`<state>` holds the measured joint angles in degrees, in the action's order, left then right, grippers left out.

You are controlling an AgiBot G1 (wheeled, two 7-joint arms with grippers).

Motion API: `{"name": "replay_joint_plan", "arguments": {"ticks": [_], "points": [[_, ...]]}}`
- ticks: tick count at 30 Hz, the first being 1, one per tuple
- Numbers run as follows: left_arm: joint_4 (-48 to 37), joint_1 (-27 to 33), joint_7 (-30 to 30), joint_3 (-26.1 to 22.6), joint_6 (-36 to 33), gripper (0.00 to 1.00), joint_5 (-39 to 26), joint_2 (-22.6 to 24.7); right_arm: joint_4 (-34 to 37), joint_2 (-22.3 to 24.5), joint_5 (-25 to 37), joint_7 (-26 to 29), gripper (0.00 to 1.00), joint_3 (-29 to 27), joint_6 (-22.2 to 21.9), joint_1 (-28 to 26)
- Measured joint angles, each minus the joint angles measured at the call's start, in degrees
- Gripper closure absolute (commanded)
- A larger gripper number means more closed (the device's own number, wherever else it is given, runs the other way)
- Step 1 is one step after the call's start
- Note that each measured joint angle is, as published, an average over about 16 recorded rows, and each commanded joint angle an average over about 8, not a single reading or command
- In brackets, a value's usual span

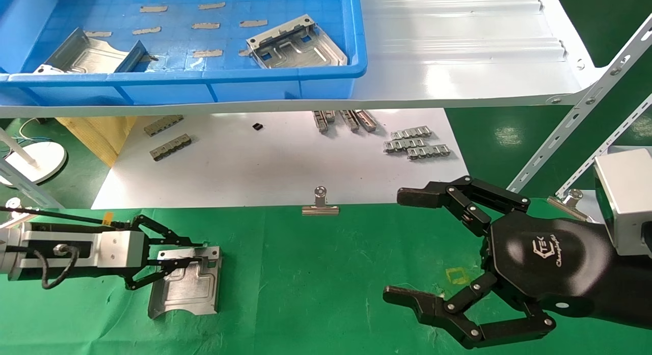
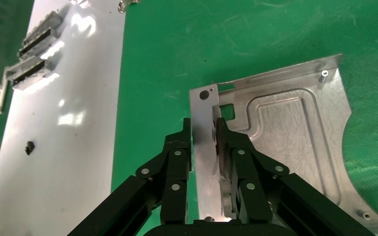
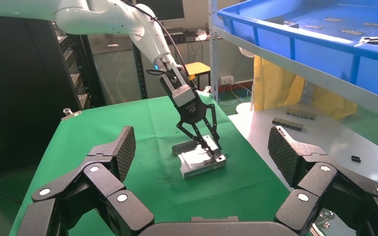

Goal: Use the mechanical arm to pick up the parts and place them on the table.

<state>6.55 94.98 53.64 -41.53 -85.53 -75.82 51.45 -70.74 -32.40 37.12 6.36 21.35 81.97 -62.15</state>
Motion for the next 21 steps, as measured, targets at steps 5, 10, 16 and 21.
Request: {"name": "replay_joint_plan", "arguments": {"ticks": [5,10,16,21], "points": [[-1.94,0.17,1.07,0.51,-0.95,0.00,0.76,0.15,0.00,0.00,0.00,0.00,0.00,0.00,0.00,0.00],[-4.81,0.22,-1.48,1.48,-2.47,0.00,2.19,0.28,0.00,0.00,0.00,0.00,0.00,0.00,0.00,0.00],[-8.35,0.08,-6.38,2.71,-4.39,0.00,3.96,0.42,0.00,0.00,0.00,0.00,0.00,0.00,-0.01,0.01],[-10.21,-0.08,-9.73,3.32,-5.19,0.00,4.81,0.54,0.01,0.01,-0.01,0.00,0.00,-0.01,-0.01,0.01]]}}
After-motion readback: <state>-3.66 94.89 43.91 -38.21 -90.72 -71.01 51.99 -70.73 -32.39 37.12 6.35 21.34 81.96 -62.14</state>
